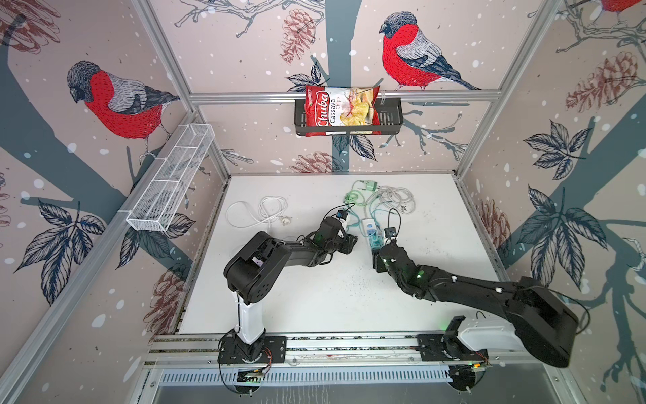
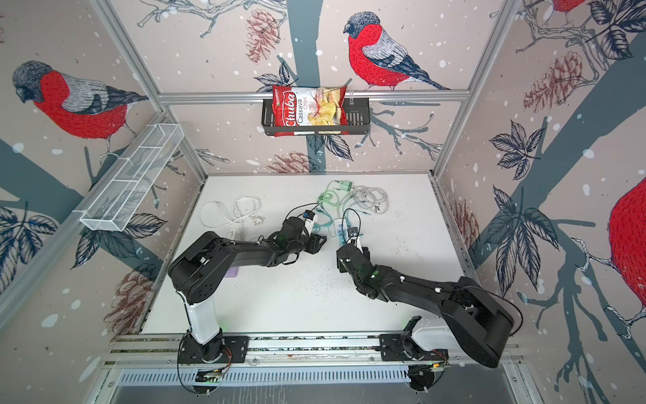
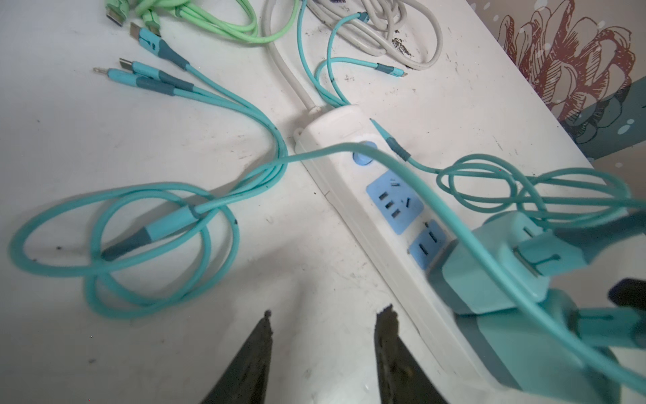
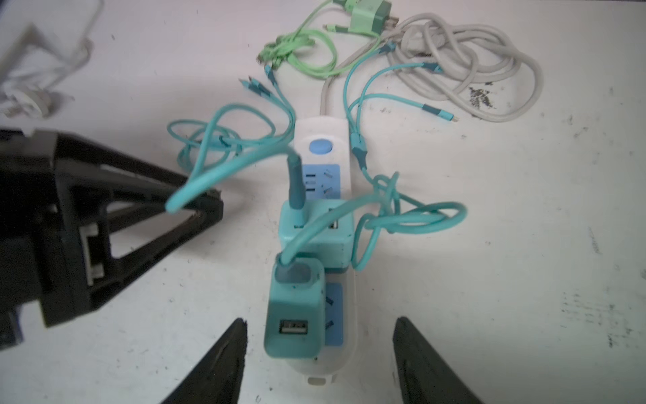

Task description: Insert the plug

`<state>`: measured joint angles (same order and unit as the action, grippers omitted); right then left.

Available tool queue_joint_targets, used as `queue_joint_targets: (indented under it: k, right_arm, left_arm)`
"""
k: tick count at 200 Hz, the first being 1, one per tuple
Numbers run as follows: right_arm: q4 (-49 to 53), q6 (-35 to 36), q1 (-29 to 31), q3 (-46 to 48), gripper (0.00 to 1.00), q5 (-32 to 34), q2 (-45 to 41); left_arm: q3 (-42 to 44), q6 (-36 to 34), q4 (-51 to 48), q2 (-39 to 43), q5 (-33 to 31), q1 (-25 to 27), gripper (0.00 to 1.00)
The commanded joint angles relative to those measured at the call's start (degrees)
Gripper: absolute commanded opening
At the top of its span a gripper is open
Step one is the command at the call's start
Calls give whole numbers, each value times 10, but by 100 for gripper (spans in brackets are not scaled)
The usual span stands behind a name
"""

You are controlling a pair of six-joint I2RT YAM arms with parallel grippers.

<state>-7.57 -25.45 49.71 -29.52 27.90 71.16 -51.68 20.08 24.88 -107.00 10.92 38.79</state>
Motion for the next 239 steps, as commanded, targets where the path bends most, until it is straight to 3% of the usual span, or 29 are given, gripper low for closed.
queue_joint_targets:
  k: [1, 42, 64, 104, 134, 160, 183, 210, 239]
  right_arm:
    - [31, -11, -23, 4, 69, -23, -50]
    - [60, -17, -115, -14, 72, -72, -142]
    - [68, -22, -184, -52, 74, -114, -134]
    - [60, 9, -265, -168, 72, -177, 3]
    - [104, 36, -303, -327, 69, -224, 188]
    - [141, 53, -324, -479, 65, -252, 345]
    - [160, 49, -338, -573, 62, -274, 433]
    - [171, 42, -341, -613, 61, -280, 477]
    - [165, 41, -341, -587, 60, -283, 470]
  left_arm:
    - [11, -17, -3, 19, 20, -1, 49]
    - [27, -26, -46, 64, 22, -1, 50]
    - [23, -33, -89, 95, -3, -1, 49]
    - [-40, -32, -200, 119, -122, -1, 57]
    - [-122, -37, -241, 77, -217, -10, 59]
    - [-205, -48, -246, 6, -193, -42, 60]
    - [-285, -63, -249, -67, -155, -70, 59]
    - [-376, -65, -254, -144, -114, -90, 59]
    - [-472, -78, -278, -223, -84, -96, 59]
